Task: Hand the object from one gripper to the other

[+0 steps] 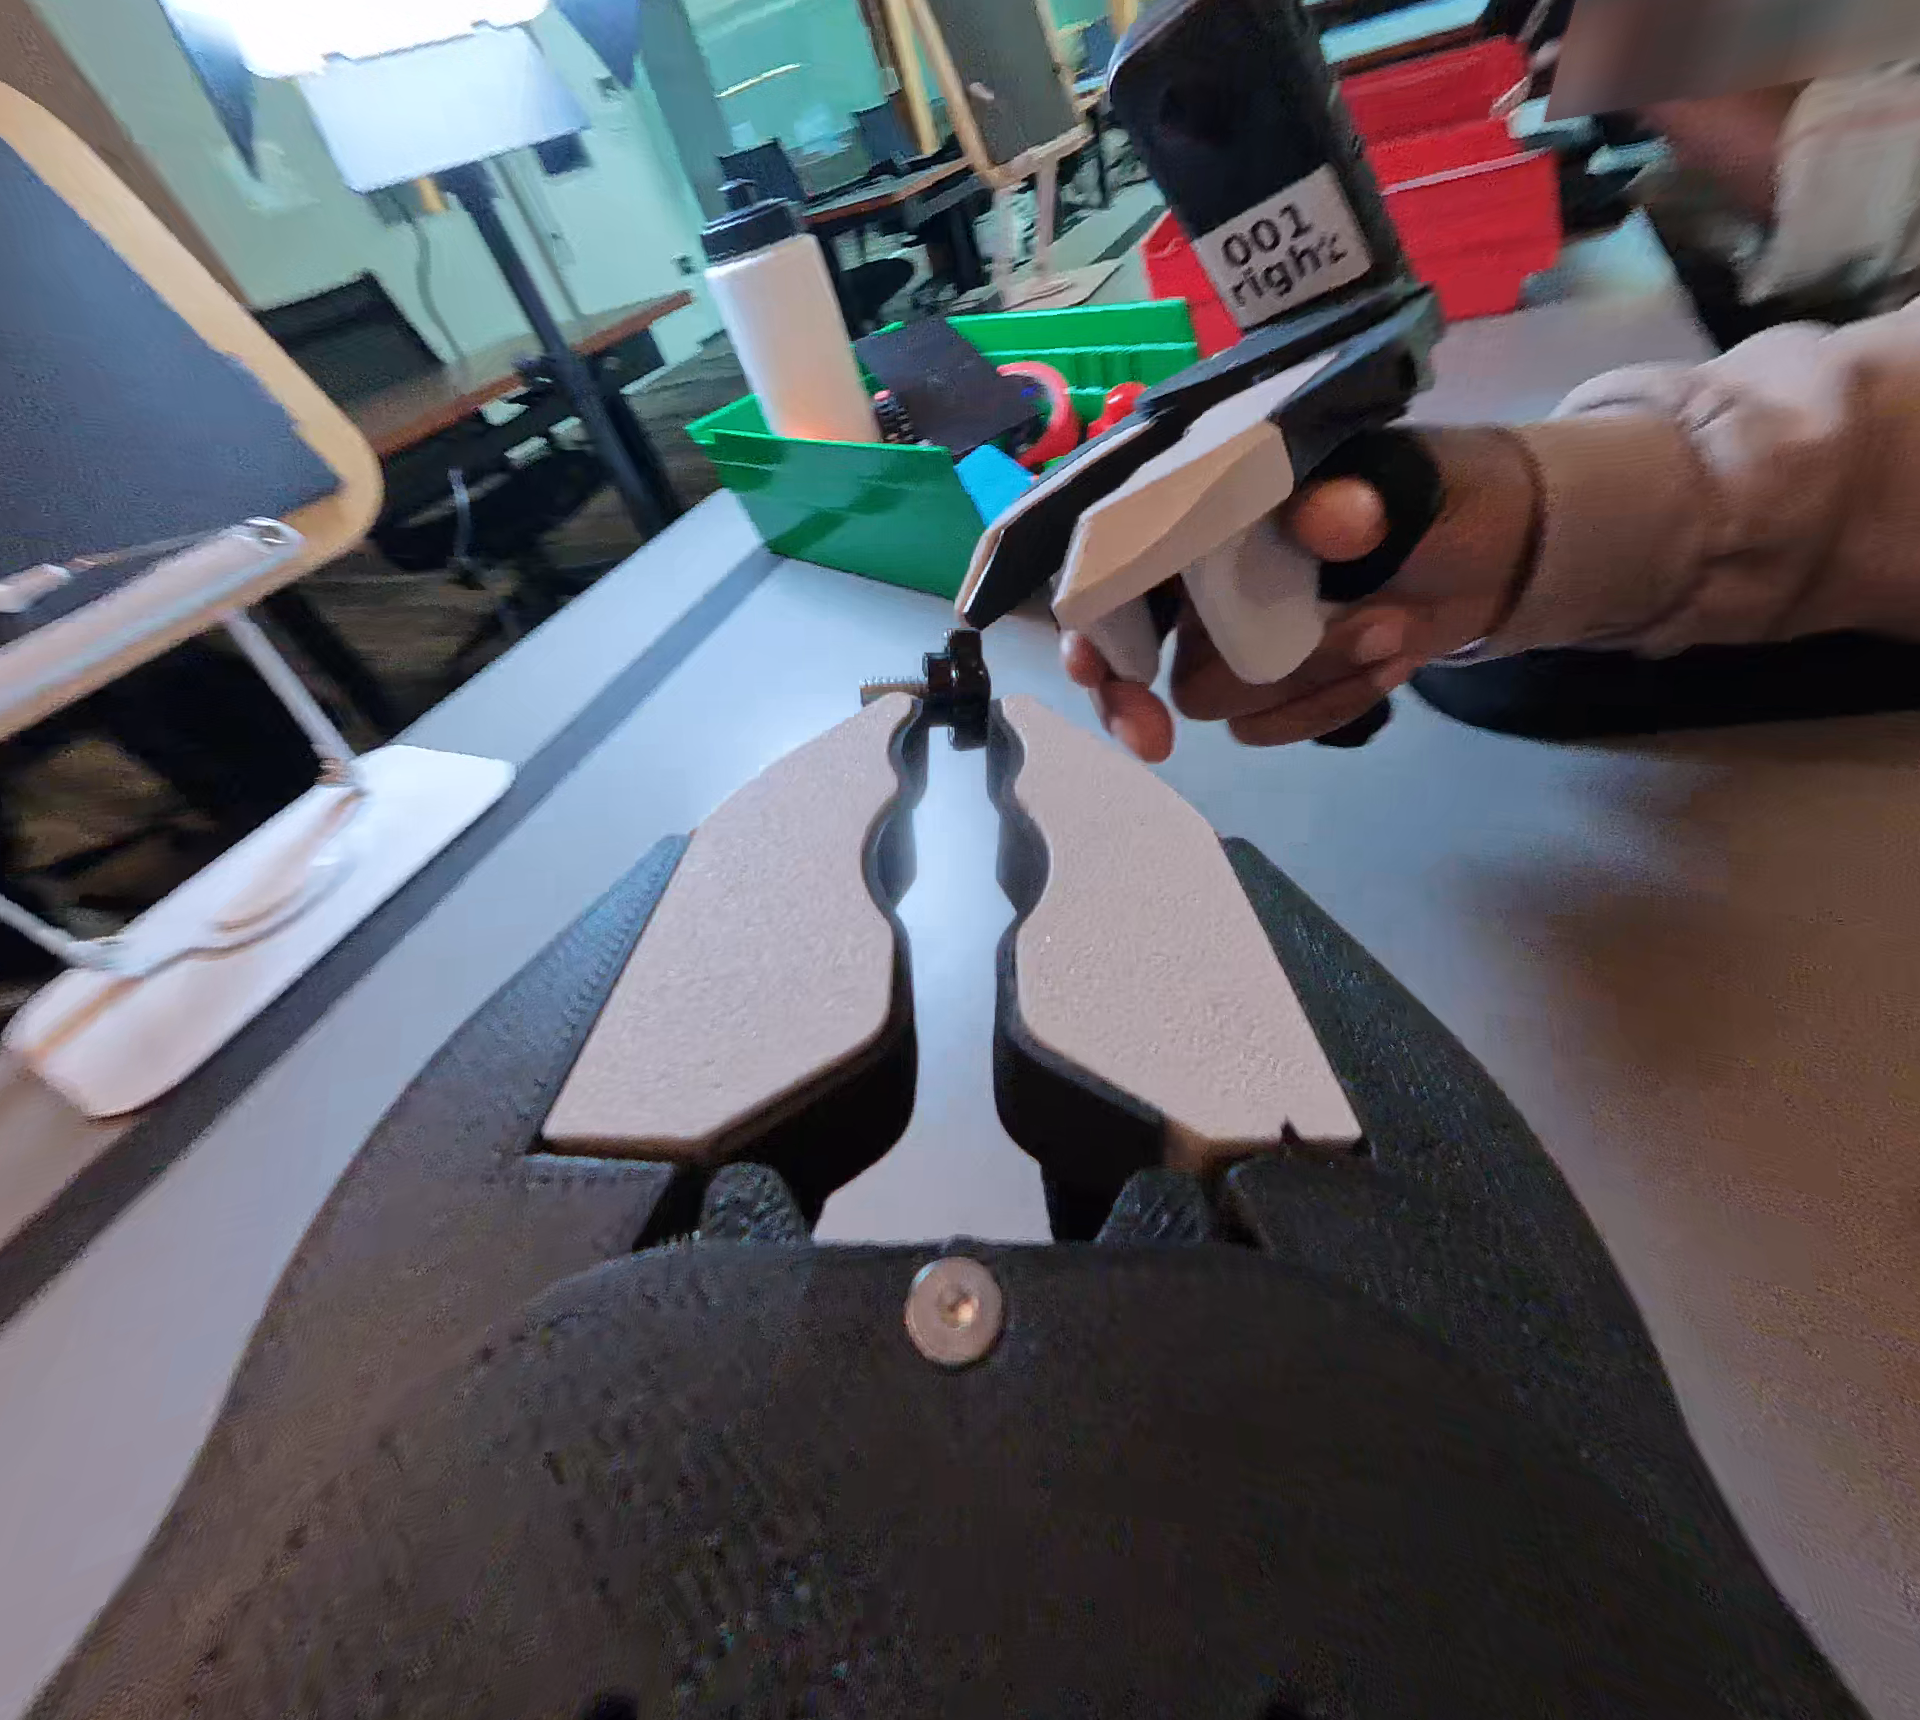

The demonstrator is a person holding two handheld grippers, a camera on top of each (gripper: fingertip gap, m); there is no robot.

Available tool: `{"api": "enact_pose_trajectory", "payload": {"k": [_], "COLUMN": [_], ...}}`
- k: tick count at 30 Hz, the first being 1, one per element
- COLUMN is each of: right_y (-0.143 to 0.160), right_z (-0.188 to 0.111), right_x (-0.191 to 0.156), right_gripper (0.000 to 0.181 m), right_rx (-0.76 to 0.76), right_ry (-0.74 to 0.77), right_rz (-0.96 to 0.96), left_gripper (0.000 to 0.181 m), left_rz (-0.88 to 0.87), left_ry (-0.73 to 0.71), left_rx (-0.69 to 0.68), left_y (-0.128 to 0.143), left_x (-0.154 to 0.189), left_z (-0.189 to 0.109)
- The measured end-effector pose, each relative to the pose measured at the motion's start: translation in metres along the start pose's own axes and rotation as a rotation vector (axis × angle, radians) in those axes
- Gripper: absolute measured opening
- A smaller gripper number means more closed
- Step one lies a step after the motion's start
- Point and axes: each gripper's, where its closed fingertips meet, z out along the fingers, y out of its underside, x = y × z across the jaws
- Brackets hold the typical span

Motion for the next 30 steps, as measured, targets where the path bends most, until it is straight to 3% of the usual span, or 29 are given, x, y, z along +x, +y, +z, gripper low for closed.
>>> {"api": "enact_pose_trajectory", "payload": {"k": [5, 16, 19, 26, 30], "right_y": [0.006, 0.008, 0.006, 0.0, 0.009], "right_z": [0.009, 0.013, 0.01, -0.001, -0.003], "right_x": [0.002, -0.008, -0.011, -0.019, -0.027], "right_gripper": [0.031, 0.024, 0.024, 0.024, 0.023], "right_rx": [0.004, 0.02, 0.015, -0.007, -0.078], "right_ry": [0.08, -0.012, -0.078, -0.202, -0.261], "right_rz": [0.08, 0.217, 0.22, 0.119, 0.046], "left_gripper": [0.01, 0.01, 0.011, 0.025, 0.027], "left_rz": [0.202, 0.304, 0.214, -0.241, -0.398], "left_ry": [-0.143, -0.146, -0.069, 0.24, 0.359], "left_rx": [-0.033, -0.016, 0.02, 0.154, 0.185], "left_y": [0.002, -0.001, -0.004, -0.02, -0.023], "left_x": [-0.001, 0.01, 0.014, 0.02, 0.02], "left_z": [0.002, 0.003, 0.001, -0.007, -0.01]}}
